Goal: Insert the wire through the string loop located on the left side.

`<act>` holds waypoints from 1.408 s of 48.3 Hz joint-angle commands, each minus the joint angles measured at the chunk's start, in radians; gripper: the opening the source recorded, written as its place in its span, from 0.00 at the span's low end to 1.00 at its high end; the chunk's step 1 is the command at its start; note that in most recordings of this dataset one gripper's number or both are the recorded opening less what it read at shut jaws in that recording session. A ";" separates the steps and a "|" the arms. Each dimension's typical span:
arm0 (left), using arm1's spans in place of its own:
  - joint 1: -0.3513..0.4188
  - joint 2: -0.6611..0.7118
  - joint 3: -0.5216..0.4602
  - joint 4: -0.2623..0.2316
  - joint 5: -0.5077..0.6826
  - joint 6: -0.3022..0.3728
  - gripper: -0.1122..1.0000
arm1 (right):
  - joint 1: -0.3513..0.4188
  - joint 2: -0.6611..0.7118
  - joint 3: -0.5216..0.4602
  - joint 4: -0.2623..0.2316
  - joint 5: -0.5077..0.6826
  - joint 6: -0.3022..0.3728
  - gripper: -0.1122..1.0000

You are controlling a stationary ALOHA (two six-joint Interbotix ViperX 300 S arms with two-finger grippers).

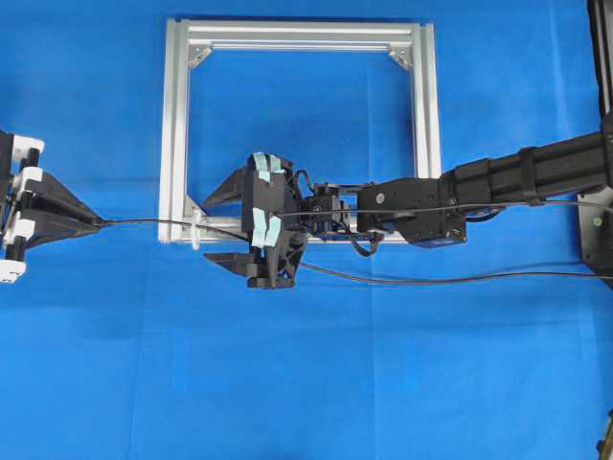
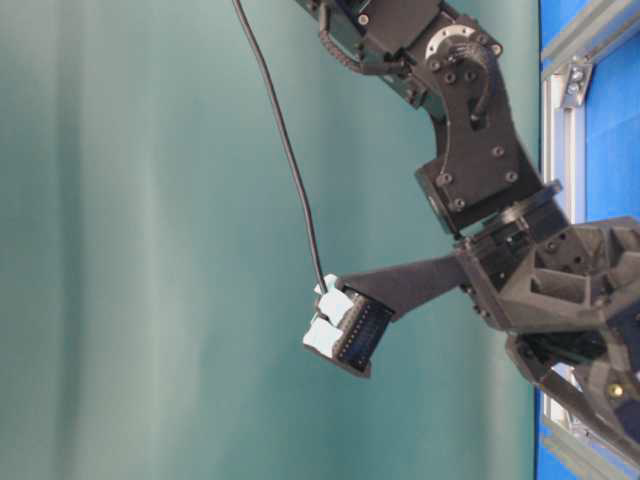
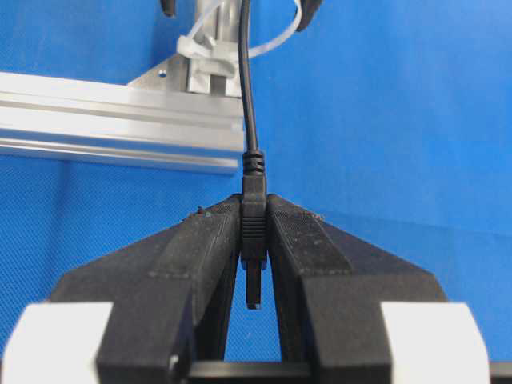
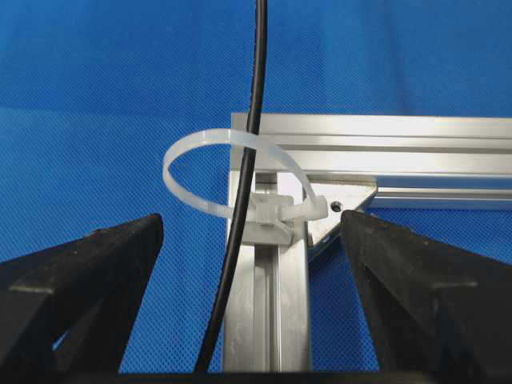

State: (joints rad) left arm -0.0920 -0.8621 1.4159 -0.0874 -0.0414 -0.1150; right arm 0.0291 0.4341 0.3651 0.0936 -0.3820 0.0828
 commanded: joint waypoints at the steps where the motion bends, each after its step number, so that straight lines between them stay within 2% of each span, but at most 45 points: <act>1: 0.002 0.011 -0.011 0.002 -0.005 -0.002 0.18 | 0.002 -0.031 -0.008 0.000 -0.003 0.000 0.94; 13: 0.003 0.011 -0.011 0.002 -0.003 -0.002 0.18 | 0.003 -0.029 -0.008 0.002 -0.003 0.000 0.94; 15: 0.002 0.011 -0.009 0.002 -0.002 -0.002 0.21 | 0.003 -0.029 -0.009 0.002 -0.003 0.000 0.94; 18: 0.002 0.011 -0.009 0.002 0.003 -0.002 0.35 | 0.003 -0.031 -0.009 0.000 -0.003 0.000 0.94; 25: 0.002 0.011 -0.011 0.002 0.003 0.000 0.76 | 0.003 -0.031 -0.009 0.002 -0.003 0.000 0.94; 27: 0.002 0.011 -0.011 0.002 0.003 0.000 0.81 | 0.003 -0.031 -0.009 0.002 -0.003 0.000 0.94; 34: 0.003 0.011 -0.011 0.002 0.003 0.000 0.73 | 0.003 -0.031 -0.009 0.000 -0.002 0.000 0.94; 41: 0.002 -0.002 -0.015 0.002 0.003 0.000 0.73 | 0.003 -0.055 -0.003 0.002 0.005 0.002 0.94; 58: 0.002 -0.103 -0.067 0.002 0.003 0.006 0.72 | -0.002 -0.216 -0.002 -0.005 0.117 -0.006 0.94; 68: 0.026 -0.155 -0.086 0.003 0.003 0.009 0.72 | -0.003 -0.295 0.000 -0.005 0.161 -0.006 0.94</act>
State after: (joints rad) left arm -0.0813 -1.0094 1.3591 -0.0874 -0.0337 -0.1074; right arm 0.0291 0.2010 0.3743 0.0905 -0.2286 0.0782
